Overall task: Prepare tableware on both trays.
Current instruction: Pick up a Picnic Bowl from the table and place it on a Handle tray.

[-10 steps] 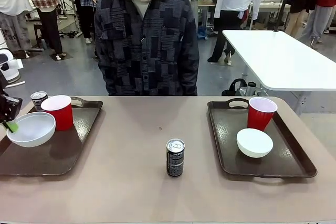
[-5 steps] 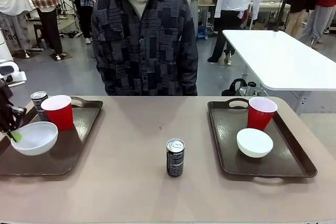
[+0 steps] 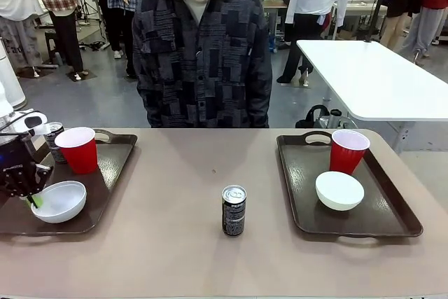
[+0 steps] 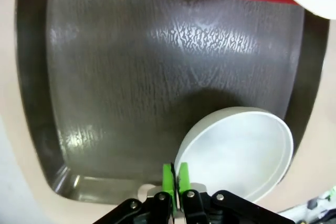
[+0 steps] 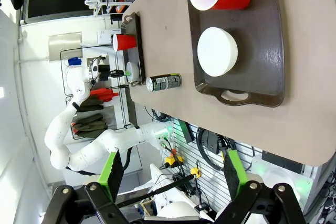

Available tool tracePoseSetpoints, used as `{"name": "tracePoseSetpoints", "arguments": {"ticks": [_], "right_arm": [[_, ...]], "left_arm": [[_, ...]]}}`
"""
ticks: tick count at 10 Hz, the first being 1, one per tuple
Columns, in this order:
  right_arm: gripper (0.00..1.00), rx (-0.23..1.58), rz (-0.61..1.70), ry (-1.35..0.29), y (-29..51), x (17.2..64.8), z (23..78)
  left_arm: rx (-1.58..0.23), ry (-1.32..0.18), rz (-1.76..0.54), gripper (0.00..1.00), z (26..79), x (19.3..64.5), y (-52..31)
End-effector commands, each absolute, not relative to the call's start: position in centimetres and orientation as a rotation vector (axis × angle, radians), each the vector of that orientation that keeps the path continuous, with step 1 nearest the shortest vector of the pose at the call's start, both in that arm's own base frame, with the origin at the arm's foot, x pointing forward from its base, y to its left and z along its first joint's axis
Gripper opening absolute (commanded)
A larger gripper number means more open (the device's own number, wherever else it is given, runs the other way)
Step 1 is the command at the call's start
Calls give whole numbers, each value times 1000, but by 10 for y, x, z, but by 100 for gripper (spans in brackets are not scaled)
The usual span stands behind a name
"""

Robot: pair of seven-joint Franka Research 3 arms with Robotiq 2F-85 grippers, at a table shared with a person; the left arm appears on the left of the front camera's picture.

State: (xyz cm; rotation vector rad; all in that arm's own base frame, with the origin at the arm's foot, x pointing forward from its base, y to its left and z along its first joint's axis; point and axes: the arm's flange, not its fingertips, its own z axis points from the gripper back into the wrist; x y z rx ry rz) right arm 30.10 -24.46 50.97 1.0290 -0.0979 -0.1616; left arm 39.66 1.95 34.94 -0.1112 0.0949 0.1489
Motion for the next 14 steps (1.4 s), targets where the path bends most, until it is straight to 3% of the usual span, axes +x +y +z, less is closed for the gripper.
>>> {"name": "tracePoseSetpoints", "arguments": {"ticks": [1, 3, 4, 8, 11, 12, 14], "right_arm": [[100, 1023, -168, -85, -244, 299, 511], [100, 1023, -168, -85, -244, 299, 511], [100, 1023, -168, -85, -244, 299, 511], [100, 1023, -168, -85, -244, 299, 511], [100, 1023, -168, -85, -244, 299, 511], [100, 1023, -168, -85, -244, 299, 511], [100, 1023, -168, -85, -244, 299, 511]], "left_arm": [[-100, 94, 140, 61, 351, 396, 16], [-123, 102, 140, 61, 361, 394, 18], [-158, 145, 108, 27, 376, 388, 18], [-123, 102, -110, 66, 471, 338, 12], [-143, 50, -132, 94, 516, 303, 19], [-139, 37, -114, 100, 520, 298, 20], [-95, 15, -59, 100, 513, 304, 25]]}}
